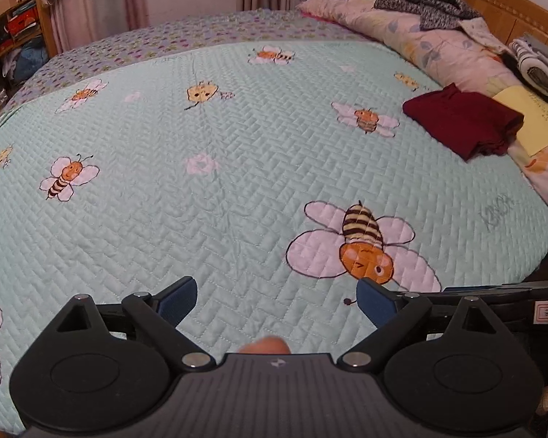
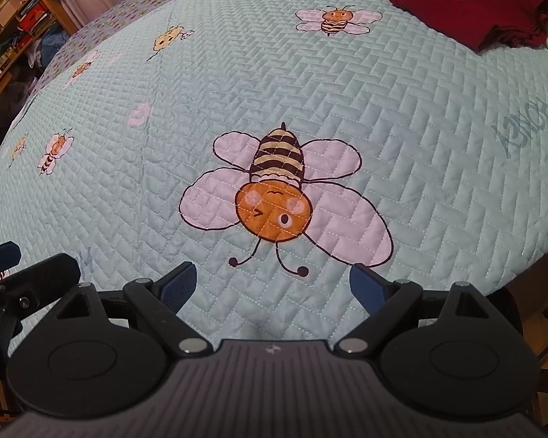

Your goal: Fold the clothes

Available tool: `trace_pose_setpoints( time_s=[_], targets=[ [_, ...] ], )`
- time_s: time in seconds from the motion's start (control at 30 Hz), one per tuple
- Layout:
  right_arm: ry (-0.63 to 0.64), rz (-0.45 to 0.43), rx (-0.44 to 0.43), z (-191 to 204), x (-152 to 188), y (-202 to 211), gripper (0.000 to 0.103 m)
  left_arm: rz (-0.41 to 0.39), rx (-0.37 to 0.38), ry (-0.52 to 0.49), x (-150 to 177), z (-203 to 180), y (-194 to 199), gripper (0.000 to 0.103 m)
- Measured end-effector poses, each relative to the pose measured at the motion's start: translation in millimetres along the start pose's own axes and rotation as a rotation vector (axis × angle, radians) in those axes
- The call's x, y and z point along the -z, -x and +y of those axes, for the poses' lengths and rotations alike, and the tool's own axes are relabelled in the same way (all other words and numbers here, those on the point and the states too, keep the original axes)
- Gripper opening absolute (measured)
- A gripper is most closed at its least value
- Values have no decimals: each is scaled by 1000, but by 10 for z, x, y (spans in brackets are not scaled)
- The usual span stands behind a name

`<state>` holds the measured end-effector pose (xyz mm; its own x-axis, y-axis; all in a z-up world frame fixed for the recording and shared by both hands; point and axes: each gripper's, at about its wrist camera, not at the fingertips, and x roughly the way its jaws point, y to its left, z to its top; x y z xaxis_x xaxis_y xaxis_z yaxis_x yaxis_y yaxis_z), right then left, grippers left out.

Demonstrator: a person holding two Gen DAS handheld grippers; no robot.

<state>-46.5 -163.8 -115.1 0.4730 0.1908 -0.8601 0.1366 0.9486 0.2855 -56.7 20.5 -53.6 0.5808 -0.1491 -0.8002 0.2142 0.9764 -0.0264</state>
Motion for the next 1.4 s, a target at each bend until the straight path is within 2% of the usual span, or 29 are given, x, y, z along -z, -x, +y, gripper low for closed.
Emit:
trace_pose_setpoints(
  time_s=[0.2, 0.4, 0.53, 0.77, 0.9, 1.4],
  targets=[
    [-2, 1, -4, -6, 3, -3, 91, 27, 3, -4, 8, -6, -46, 92],
    [-10, 1, 7, -41, 3, -28, 91, 55, -28, 19, 27, 52, -211, 102],
    [-12, 2, 31, -76, 1, -94, 91, 145, -79, 31, 87, 166, -601, 102],
    [51, -3, 145, -50, -31, -317, 91, 312, -75, 128, 304, 477, -1239, 102],
    [84, 19, 145, 8, -23, -421, 91, 295, -88, 113, 325, 465, -1255, 102],
    [109, 22, 185, 1, -37, -589, 91, 337, -124, 144, 310, 464, -1312, 103]
  ],
)
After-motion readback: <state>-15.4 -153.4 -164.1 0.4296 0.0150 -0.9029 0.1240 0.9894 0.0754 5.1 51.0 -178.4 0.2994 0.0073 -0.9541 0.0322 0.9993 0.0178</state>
